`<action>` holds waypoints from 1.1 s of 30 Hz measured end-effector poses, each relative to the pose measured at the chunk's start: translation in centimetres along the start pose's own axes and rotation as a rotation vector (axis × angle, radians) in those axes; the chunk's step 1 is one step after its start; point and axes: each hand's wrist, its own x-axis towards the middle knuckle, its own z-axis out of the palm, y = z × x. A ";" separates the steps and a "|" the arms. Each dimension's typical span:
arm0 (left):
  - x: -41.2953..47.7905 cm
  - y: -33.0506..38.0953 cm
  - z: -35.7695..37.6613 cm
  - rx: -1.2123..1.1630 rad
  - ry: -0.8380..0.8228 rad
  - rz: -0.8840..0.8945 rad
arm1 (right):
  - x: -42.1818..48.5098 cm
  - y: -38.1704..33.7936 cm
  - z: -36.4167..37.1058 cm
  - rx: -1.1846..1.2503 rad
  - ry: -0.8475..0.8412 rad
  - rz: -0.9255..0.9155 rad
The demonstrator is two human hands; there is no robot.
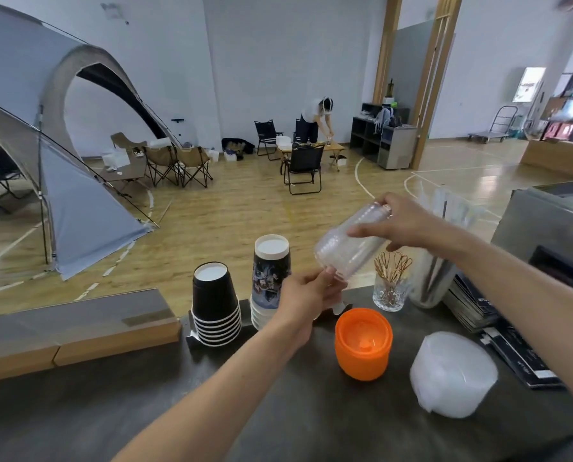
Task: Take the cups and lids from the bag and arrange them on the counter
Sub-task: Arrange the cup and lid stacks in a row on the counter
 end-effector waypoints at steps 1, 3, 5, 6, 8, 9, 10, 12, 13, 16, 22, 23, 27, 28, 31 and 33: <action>0.3 -0.4 -0.2 -0.046 0.028 -0.039 | 0.5 0.0 0.9 -0.045 0.040 -0.019; 0.7 -1.1 -0.7 -0.141 0.069 -0.112 | 1.1 0.1 2.6 -0.154 0.088 -0.072; 1.1 -2.0 -0.8 -0.201 0.138 -0.218 | 1.5 0.0 3.9 -0.218 0.073 -0.111; 1.3 -2.6 -0.8 -0.224 0.186 -0.280 | 1.7 -0.1 4.4 -0.241 0.046 -0.124; 1.9 -3.6 -0.8 -0.269 0.243 -0.390 | 1.8 -0.2 5.2 -0.306 -0.035 -0.154; 2.1 -3.9 -0.8 -0.294 0.257 -0.436 | 1.9 -0.1 5.5 -0.350 -0.079 -0.174; 2.2 -4.2 -0.8 -0.317 0.260 -0.474 | 2.0 -0.1 5.8 -0.391 -0.118 -0.191; 2.3 -4.7 -0.7 -0.355 0.250 -0.526 | 2.0 0.0 6.0 -0.440 -0.165 -0.203; 2.2 -4.8 -0.7 -0.370 0.249 -0.538 | 2.0 0.0 6.1 -0.451 -0.172 -0.204; 2.4 -5.4 -0.4 -0.415 0.261 -0.549 | 2.1 0.3 6.6 -0.453 -0.156 -0.200; 2.7 -6.2 -0.7 -0.416 0.284 -0.572 | 2.9 1.4 7.8 -0.471 -0.163 -0.150; 2.6 -6.3 -0.8 -0.419 0.287 -0.575 | 3.0 1.6 7.9 -0.476 -0.169 -0.142; 2.5 -6.8 -0.9 -0.420 0.300 -0.576 | 3.2 2.3 8.7 -0.483 -0.152 -0.134; 2.6 -6.8 -0.8 -0.422 0.300 -0.578 | 3.2 2.4 8.8 -0.485 -0.141 -0.133; 2.6 -6.9 -0.9 -0.419 0.295 -0.596 | 3.2 2.5 9.0 -0.503 -0.131 -0.143; 2.6 -6.8 -1.1 -0.418 0.283 -0.605 | 3.2 2.6 9.2 -0.505 -0.127 -0.146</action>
